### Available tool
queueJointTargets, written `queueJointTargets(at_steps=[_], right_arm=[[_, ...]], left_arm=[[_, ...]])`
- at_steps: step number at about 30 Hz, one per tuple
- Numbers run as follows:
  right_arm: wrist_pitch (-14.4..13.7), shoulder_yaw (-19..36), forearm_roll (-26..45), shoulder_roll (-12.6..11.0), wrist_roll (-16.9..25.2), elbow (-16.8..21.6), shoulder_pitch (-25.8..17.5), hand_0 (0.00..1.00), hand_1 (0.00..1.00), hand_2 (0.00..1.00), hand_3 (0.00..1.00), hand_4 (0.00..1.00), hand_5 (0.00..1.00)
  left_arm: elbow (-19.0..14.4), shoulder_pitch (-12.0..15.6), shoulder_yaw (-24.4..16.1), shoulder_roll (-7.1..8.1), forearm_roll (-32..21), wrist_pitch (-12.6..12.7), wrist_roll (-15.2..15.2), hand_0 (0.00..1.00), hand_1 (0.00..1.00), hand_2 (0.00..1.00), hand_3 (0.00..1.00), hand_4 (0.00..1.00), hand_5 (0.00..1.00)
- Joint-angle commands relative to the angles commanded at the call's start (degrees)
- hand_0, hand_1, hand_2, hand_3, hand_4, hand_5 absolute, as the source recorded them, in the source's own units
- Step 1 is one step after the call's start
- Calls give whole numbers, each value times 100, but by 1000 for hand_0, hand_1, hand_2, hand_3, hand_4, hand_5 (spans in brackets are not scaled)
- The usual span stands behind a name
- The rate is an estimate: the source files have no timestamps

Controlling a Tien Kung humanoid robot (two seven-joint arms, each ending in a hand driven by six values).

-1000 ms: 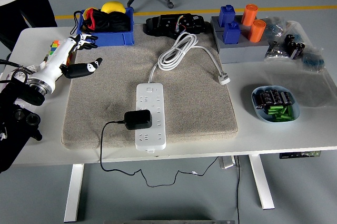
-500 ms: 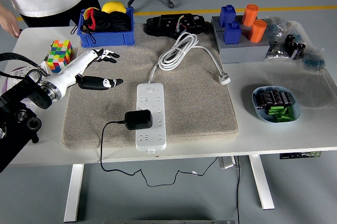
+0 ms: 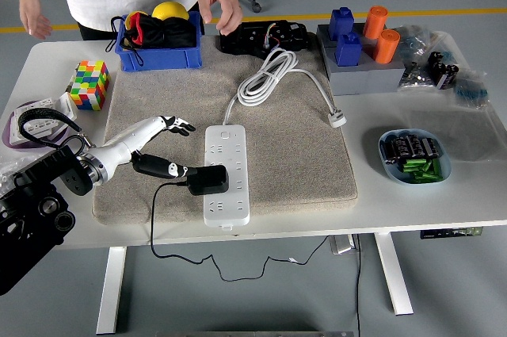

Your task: Pull the plug out,throw it away,press the button

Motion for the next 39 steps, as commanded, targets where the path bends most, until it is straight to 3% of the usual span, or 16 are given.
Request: queueJointTargets(at_steps=[11, 12, 17, 18, 20, 23, 24, 29, 30, 35, 36, 39], right_arm=[[9, 13, -1, 6, 24, 0, -44, 740, 660, 644, 612, 663, 474], [9, 23, -6, 9, 23, 0, -49, 740, 660, 645, 612, 663, 474], [15, 16, -3, 18, 21, 0, -70, 740, 660, 645, 612, 663, 474], [15, 13, -3, 18, 22, 0, -75, 740, 660, 644, 612, 663, 474], [13, 14, -9, 19, 20, 0, -74, 740, 660, 644, 612, 663, 474], [16, -3, 8, 20, 34, 0, -73, 740, 660, 644, 612, 663, 474], [15, -3, 7, 22, 32, 0, -73, 740, 660, 644, 612, 663, 474], [16, 35, 7, 36, 42, 0, -83, 740, 660, 644, 612, 663, 474], [15, 37, 9, 34, 44, 0, -86, 740, 660, 644, 612, 662, 474], [12, 51, 3, 14, 25, 0, -100, 740, 660, 644, 612, 662, 474], [11, 55, 1, 14, 27, 0, -99, 740, 660, 644, 612, 662, 474], [4, 67, -3, 18, 42, 0, -111, 740, 660, 644, 612, 662, 474]], left_arm=[[-121, 73, 264, -91, 35, 39, 80, 868, 783, 732, 773, 998, 157], [-134, 79, 316, -103, 26, 54, 80, 865, 760, 713, 765, 997, 107], [-170, 129, 419, -183, 4, 161, 20, 865, 760, 713, 765, 997, 107], [-174, 132, 435, -198, 0, 192, 4, 842, 711, 667, 749, 988, 92], [-174, 128, 454, -230, 26, 247, -22, 842, 711, 667, 749, 988, 92], [-138, 95, 488, -269, 51, 287, -39, 842, 711, 667, 749, 988, 92], [-116, 78, 513, -280, 59, 300, -49, 814, 672, 634, 732, 971, 31], [29, -7, 601, -351, 94, 357, -67, 814, 672, 634, 732, 971, 31], [51, -16, 602, -363, 103, 366, -75, 777, 629, 600, 704, 923, 2], [153, -61, 669, -382, 142, 373, -72, 777, 629, 600, 704, 923, 2], [157, -62, 671, -381, 133, 384, -73, 727, 583, 546, 649, 887, 2], [159, -65, 666, -387, 108, 444, -61, 727, 583, 546, 649, 887, 2]])
